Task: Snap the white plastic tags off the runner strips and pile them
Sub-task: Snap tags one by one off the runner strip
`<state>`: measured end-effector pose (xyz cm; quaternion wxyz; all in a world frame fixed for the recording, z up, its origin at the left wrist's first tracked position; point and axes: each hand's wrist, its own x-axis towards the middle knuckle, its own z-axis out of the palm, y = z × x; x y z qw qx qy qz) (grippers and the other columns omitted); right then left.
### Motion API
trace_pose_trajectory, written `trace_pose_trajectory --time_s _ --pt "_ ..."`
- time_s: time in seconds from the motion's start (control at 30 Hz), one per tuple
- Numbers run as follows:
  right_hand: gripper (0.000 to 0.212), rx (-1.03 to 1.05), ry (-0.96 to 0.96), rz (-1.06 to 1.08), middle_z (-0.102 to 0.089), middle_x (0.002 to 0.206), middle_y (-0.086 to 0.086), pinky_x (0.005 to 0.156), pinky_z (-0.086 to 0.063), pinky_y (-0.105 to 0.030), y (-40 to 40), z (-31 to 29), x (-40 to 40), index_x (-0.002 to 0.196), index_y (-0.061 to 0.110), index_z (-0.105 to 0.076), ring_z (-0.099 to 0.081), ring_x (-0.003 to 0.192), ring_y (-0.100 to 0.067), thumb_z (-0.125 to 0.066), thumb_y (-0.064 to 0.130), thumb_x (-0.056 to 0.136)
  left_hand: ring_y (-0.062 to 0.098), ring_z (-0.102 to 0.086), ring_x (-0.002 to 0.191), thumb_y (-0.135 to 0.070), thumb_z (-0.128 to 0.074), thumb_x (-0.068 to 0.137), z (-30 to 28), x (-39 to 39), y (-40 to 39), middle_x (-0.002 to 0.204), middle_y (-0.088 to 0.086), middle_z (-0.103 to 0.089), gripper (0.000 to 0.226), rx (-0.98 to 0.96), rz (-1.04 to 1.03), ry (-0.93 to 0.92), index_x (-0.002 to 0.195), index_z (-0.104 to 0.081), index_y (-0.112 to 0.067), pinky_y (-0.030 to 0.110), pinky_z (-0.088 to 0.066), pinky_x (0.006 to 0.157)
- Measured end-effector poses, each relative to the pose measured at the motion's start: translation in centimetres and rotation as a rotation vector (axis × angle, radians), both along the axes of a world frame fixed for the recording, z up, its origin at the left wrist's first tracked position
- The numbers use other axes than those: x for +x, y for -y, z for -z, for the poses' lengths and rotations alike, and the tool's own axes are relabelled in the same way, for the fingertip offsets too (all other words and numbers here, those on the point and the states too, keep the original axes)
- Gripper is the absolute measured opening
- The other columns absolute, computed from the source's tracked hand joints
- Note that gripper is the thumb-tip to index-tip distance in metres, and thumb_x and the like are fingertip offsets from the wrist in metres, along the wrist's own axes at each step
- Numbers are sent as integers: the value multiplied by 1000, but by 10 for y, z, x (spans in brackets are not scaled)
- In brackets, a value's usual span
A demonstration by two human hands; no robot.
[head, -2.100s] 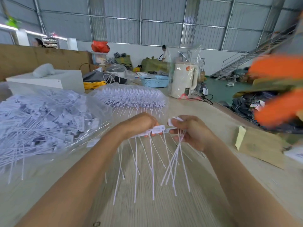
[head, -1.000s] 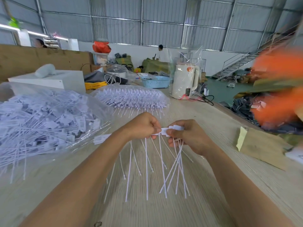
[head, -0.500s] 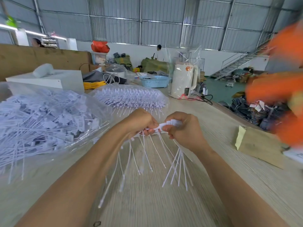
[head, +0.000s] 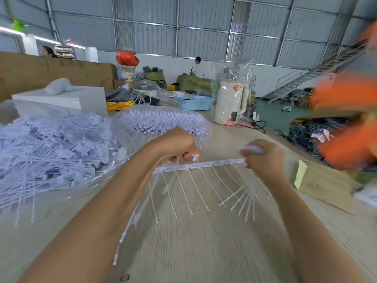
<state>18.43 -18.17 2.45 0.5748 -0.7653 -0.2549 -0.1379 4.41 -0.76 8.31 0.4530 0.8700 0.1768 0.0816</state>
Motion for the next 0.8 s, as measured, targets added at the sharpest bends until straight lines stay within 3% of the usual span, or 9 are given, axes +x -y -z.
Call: trace_pose_trajectory --time_s 0.03,0.1,0.17,0.33,0.43,0.5,0.63,0.73,0.8 --pt "17 167 -203 -6 -64 69 -9 52 -52 -30 12 -2 8 90 -4 -66 -60 57 -21 -74 6 78 9 -38 34 5 -53 80 -2 -1 -6 40 0 -50 19 15 -34 55 88 -68 13 16 -26 42" --pt "30 442 -555 -214 -60 71 -8 49 -49 -21 22 -8 12 95 -8 -60 -56 52 -13 -74 6 71 7 -44 37 2 -56 83 2 -1 -12 47 3 -56 16 29 -53 144 86 -69 12 14 -33 43" --pt "35 448 -655 -417 -58 72 -8 48 -47 -19 10 -11 6 90 -6 -60 -52 50 -11 -73 11 62 5 -50 45 5 -54 82 8 2 -6 55 5 -61 17 38 12 118 88 -69 12 13 -40 49" --pt "19 274 -629 -591 -68 73 -5 43 -43 -19 -2 -15 -3 83 1 -66 -52 49 -10 -70 14 69 15 -62 81 16 -49 76 18 6 -5 80 6 -70 33 108 193 -7 97 -71 3 28 -51 78" --pt "8 152 -617 -564 -67 72 -4 46 -46 -20 -4 -10 -6 86 3 -67 -60 55 -12 -67 8 80 18 -61 86 17 -49 80 21 3 -4 97 15 -70 33 95 229 3 101 -69 3 26 -49 78" --pt "1 68 -581 -580 -67 71 -5 51 -51 -23 -15 -5 -17 80 5 -68 -66 63 -16 -69 6 80 16 -60 83 17 -48 82 22 4 -1 98 14 -69 37 105 238 14 108 -68 0 24 -47 77" --pt "8 10 -456 -578 -69 74 -12 59 -55 -28 -30 0 -35 81 -1 -68 -66 64 -20 -73 4 77 18 -63 88 15 -53 83 22 7 2 98 13 -68 39 91 229 23 116 -62 -3 32 -50 87" --pt "18 2 -448 -617 -70 83 -24 59 -55 -30 -32 4 -40 90 -12 -63 -67 65 -28 -71 -1 78 21 -61 88 9 -60 82 26 7 3 100 16 -65 40 118 220 -6 118 -52 -7 32 -49 80" --pt "18 -11 -446 -628 -71 76 -18 58 -57 -32 -33 6 -41 94 -7 -64 -68 63 -26 -70 -4 78 17 -63 84 7 -62 81 30 8 2 93 10 -68 40 132 244 -38 114 -47 -11 30 -48 76"
